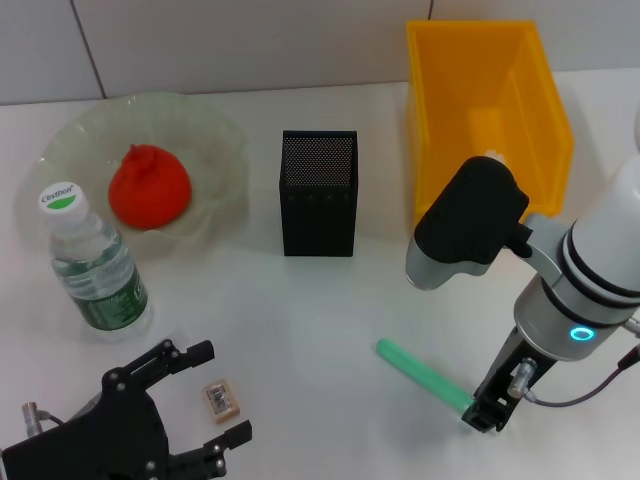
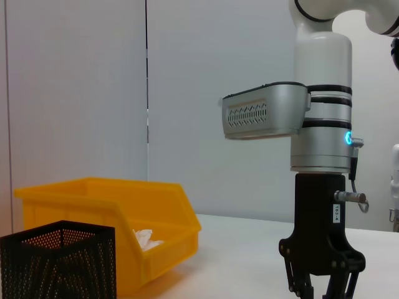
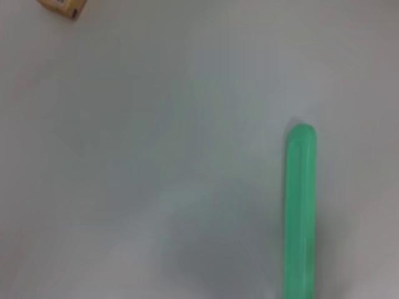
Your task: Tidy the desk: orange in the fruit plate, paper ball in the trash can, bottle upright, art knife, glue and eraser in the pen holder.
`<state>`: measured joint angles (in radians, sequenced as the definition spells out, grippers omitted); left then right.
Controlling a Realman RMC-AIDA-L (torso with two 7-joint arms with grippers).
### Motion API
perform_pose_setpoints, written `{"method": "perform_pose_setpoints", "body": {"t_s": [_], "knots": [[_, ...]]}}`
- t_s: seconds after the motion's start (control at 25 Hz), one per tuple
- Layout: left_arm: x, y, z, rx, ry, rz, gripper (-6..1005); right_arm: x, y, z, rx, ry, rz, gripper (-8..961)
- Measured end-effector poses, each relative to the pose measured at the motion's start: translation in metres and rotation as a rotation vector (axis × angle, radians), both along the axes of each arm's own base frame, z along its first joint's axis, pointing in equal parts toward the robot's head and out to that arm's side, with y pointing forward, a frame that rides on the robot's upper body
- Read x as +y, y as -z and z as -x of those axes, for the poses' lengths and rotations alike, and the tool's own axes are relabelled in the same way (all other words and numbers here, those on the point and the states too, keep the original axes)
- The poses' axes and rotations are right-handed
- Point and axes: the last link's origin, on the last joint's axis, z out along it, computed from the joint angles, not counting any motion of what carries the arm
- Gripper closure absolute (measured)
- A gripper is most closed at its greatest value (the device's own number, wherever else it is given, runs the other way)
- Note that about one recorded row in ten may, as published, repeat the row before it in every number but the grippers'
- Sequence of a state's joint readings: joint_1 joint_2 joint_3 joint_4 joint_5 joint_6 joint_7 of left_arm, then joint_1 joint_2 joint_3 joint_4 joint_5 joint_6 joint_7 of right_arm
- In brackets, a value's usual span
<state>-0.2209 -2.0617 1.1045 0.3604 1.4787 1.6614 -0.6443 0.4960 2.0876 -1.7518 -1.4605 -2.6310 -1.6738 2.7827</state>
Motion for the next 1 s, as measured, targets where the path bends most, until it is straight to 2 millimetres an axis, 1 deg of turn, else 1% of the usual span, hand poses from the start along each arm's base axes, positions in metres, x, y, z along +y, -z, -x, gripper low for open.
{"method": "perform_pose_setpoints", "body": {"t_s": [0.2,0.4,0.48,0.56,0.68,0.8,0.92,1.0], "knots": [[0.000,0.000,0.000,0.000,0.000,0.000,185,0.000,0.001,-0.002,-0.003,0.009,0.005,700],[0.000,0.000,0.000,-0.001,0.001,0.000,186,0.000,0.000,-0.002,-0.006,0.006,0.010,798],[0.000,0.000,0.000,-0.001,0.000,0.000,186,0.001,0.000,-0.003,-0.006,0.004,0.011,798],[-0.001,0.000,0.000,-0.001,-0.001,0.000,186,0.002,-0.004,0.001,0.003,-0.005,-0.001,798],[-0.001,-0.001,0.001,-0.002,-0.001,-0.002,186,0.008,-0.024,0.011,0.021,-0.037,-0.048,798],[0.000,-0.001,0.000,-0.004,0.003,-0.001,186,0.013,-0.061,0.031,0.034,-0.115,-0.088,799],[0.001,-0.001,-0.001,-0.004,0.009,-0.002,186,0.017,-0.089,0.050,-0.008,-0.253,-0.122,799],[0.001,-0.001,-0.001,-0.004,0.011,-0.002,187,0.020,-0.103,0.060,-0.064,-0.365,-0.151,799]]}}
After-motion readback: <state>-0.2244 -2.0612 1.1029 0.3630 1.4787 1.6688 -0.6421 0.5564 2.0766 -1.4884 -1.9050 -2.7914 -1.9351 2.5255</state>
